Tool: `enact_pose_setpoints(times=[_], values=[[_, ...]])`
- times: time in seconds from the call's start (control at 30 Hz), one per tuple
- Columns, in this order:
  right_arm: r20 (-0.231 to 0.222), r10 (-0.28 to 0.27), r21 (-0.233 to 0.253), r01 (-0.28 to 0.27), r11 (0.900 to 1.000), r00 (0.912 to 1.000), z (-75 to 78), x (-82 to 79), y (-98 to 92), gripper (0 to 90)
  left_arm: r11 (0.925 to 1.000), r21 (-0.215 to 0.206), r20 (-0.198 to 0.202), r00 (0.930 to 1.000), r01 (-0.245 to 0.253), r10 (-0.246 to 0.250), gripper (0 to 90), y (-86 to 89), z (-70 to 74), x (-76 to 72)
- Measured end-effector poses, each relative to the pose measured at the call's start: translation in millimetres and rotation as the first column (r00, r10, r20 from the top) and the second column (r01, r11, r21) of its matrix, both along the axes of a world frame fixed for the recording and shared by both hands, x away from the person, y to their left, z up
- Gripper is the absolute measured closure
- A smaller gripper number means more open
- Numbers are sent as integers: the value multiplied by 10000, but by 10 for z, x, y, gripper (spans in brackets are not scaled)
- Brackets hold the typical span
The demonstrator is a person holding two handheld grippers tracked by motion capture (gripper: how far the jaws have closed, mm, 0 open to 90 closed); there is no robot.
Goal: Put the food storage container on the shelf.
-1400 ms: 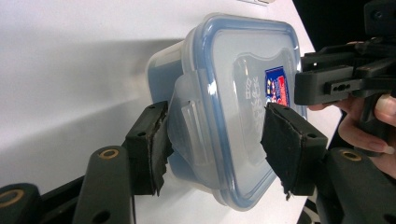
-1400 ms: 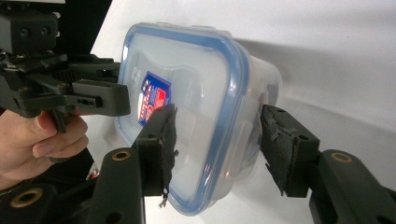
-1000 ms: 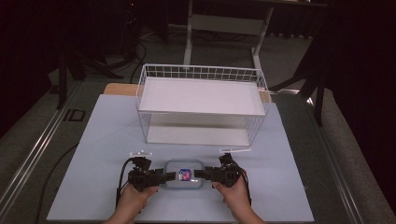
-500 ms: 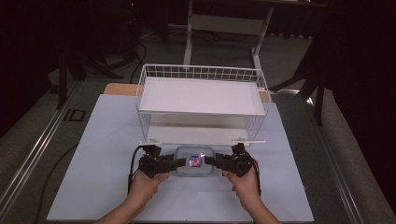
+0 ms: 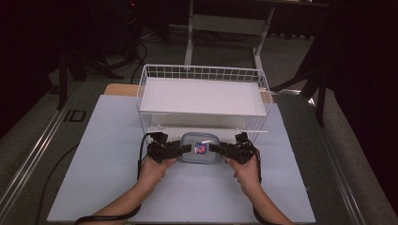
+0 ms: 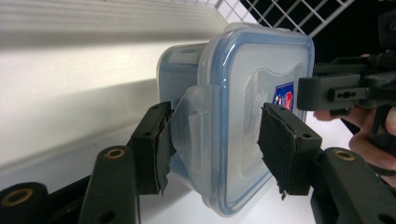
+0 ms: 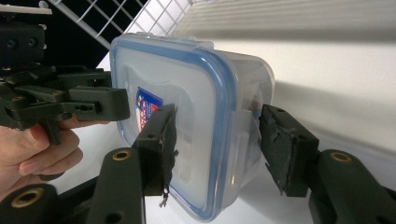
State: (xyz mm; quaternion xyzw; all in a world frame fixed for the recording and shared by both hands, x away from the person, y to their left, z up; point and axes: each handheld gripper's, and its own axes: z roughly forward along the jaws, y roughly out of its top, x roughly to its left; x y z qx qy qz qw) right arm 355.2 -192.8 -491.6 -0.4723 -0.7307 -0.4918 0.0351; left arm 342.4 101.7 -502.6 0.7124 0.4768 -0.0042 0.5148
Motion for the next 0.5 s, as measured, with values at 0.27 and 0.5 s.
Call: enact_pose_setpoints(times=[0.27, 0.5], values=[[-5, -141, 78, 141, 9999, 9999, -76, 176, 3, 475, 9988, -395, 37, 9995, -301, 303, 466, 0, -111, 147], [-179, -346, 43, 347, 9994, 9992, -156, 285, 16, 473, 9988, -388, -187, 9994, -297, 290, 465, -3, -210, 277]])
